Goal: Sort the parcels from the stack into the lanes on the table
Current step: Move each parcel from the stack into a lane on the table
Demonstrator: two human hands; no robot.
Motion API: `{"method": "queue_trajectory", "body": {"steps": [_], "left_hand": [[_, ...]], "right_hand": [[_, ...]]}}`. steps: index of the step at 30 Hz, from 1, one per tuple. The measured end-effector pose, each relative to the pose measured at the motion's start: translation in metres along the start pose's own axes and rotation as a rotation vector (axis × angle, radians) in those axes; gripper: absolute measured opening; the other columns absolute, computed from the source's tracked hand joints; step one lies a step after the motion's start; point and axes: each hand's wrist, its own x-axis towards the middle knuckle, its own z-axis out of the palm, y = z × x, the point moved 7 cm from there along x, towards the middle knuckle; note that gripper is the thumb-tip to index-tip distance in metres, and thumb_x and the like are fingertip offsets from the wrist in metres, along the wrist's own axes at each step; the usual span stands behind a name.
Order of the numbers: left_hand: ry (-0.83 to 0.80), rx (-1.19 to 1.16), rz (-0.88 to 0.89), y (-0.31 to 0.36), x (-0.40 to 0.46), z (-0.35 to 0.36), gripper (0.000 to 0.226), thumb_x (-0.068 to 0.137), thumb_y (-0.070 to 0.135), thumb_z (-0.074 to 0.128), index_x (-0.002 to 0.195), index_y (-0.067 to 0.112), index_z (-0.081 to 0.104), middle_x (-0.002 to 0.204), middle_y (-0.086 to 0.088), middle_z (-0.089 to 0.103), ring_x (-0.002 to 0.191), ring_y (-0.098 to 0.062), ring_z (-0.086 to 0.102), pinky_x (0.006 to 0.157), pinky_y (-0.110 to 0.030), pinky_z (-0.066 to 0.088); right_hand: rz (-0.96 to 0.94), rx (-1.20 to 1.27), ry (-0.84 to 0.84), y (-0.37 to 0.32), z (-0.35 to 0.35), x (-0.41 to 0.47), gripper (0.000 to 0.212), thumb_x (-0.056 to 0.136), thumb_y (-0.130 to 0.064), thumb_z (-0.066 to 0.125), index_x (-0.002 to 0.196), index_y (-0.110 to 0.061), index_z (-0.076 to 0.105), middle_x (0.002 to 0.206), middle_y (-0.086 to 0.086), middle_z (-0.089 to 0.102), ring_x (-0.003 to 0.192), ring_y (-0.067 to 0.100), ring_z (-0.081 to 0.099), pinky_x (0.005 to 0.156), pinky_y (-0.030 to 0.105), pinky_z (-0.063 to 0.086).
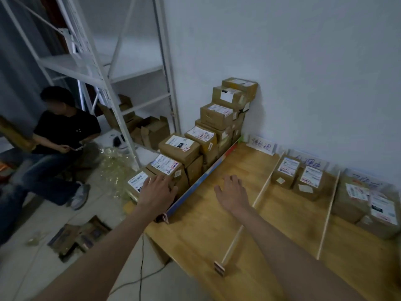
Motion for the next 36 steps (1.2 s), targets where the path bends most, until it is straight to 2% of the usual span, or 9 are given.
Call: {"method": "queue_trajectory", "body": {"steps": [9, 13, 17, 19, 26, 29, 31, 34, 36], "left_hand": [[-0.011, 0.029, 0.018, -0.055, 0.131, -0.005, 0.057, 0.101, 0.051, 0.035, 0.148, 0.018, 0.038, 0.155, -0.006, 0.037, 0.140, -0.027, 0.037, 0.120, -0.046, 0.020], [-0.015, 0.030, 0.053, -0.062, 0.176, -0.003, 0.057, 0.100, 0.051, 0.037, 0.144, 0.014, 0.042, 0.151, -0.009, 0.041, 0.136, -0.029, 0.041, 0.117, -0.046, 0.026], [-0.078, 0.027, 0.119, -0.067, 0.233, 0.002, 0.047, 0.099, 0.038, 0.038, 0.137, 0.013, 0.047, 0.141, -0.011, 0.047, 0.127, -0.030, 0.048, 0.107, -0.046, 0.038], [-0.106, -0.048, 0.091, -0.078, 0.266, 0.008, 0.053, 0.098, 0.042, 0.037, 0.141, 0.013, 0.043, 0.140, -0.010, 0.045, 0.126, -0.031, 0.047, 0.102, -0.047, 0.041], [-0.210, -0.301, 0.024, -0.103, 0.339, 0.050, 0.078, 0.098, 0.053, 0.046, 0.151, 0.002, 0.023, 0.152, -0.023, 0.034, 0.136, -0.041, 0.039, 0.108, -0.051, 0.036], [-0.290, -0.474, -0.004, -0.115, 0.353, 0.073, 0.071, 0.093, 0.057, 0.054, 0.138, 0.003, 0.046, 0.132, -0.018, 0.058, 0.116, -0.035, 0.059, 0.090, -0.042, 0.048], [-0.365, -0.592, -0.038, -0.117, 0.355, 0.083, 0.058, 0.092, 0.054, 0.059, 0.125, 0.007, 0.058, 0.119, -0.013, 0.066, 0.102, -0.030, 0.065, 0.081, -0.037, 0.052], [-0.397, -0.710, -0.051, -0.122, 0.357, 0.089, 0.057, 0.086, 0.059, 0.063, 0.121, 0.014, 0.059, 0.117, -0.009, 0.067, 0.096, -0.026, 0.066, 0.083, -0.042, 0.056], [-0.381, -0.703, 0.007, -0.124, 0.360, 0.087, 0.060, 0.083, 0.063, 0.063, 0.122, 0.017, 0.058, 0.119, -0.007, 0.066, 0.101, -0.025, 0.066, 0.086, -0.045, 0.056]], "right_hand": [[0.115, 0.176, -0.016, -0.033, 0.023, 0.109, 0.050, 0.102, -0.039, 0.044, 0.141, -0.009, 0.040, 0.140, 0.011, 0.046, 0.129, 0.028, 0.045, 0.103, 0.042, 0.043], [0.205, 0.240, -0.065, -0.039, 0.036, 0.134, 0.050, 0.102, -0.040, 0.043, 0.141, -0.009, 0.039, 0.135, 0.013, 0.050, 0.120, 0.030, 0.053, 0.095, 0.043, 0.049], [0.270, 0.290, -0.074, -0.042, 0.047, 0.162, 0.048, 0.102, -0.043, 0.042, 0.136, -0.009, 0.044, 0.130, 0.015, 0.055, 0.117, 0.032, 0.055, 0.095, 0.044, 0.050], [0.308, 0.323, -0.069, -0.045, 0.054, 0.175, 0.046, 0.102, -0.043, 0.043, 0.132, -0.009, 0.049, 0.128, 0.013, 0.057, 0.117, 0.031, 0.056, 0.095, 0.041, 0.049], [0.440, 0.494, -0.137, -0.066, 0.097, 0.215, 0.050, 0.101, -0.046, 0.044, 0.128, -0.006, 0.055, 0.123, 0.009, 0.062, 0.110, 0.026, 0.059, 0.094, 0.036, 0.050], [0.513, 0.547, -0.127, -0.083, 0.109, 0.225, 0.040, 0.103, -0.033, 0.043, 0.133, -0.007, 0.053, 0.133, 0.007, 0.056, 0.120, 0.028, 0.055, 0.097, 0.029, 0.044], [0.560, 0.619, -0.081, -0.090, 0.118, 0.229, 0.037, 0.103, -0.033, 0.045, 0.131, -0.011, 0.055, 0.132, 0.007, 0.059, 0.116, 0.025, 0.058, 0.100, 0.035, 0.047], [0.615, 0.727, 0.010, -0.098, 0.121, 0.228, 0.032, 0.104, -0.027, 0.043, 0.132, -0.015, 0.055, 0.129, 0.003, 0.060, 0.113, 0.021, 0.057, 0.095, 0.031, 0.048], [0.628, 0.784, 0.067, -0.102, 0.117, 0.223, 0.031, 0.105, -0.022, 0.043, 0.133, -0.014, 0.053, 0.126, 0.003, 0.060, 0.107, 0.017, 0.056, 0.082, 0.023, 0.047]]}}
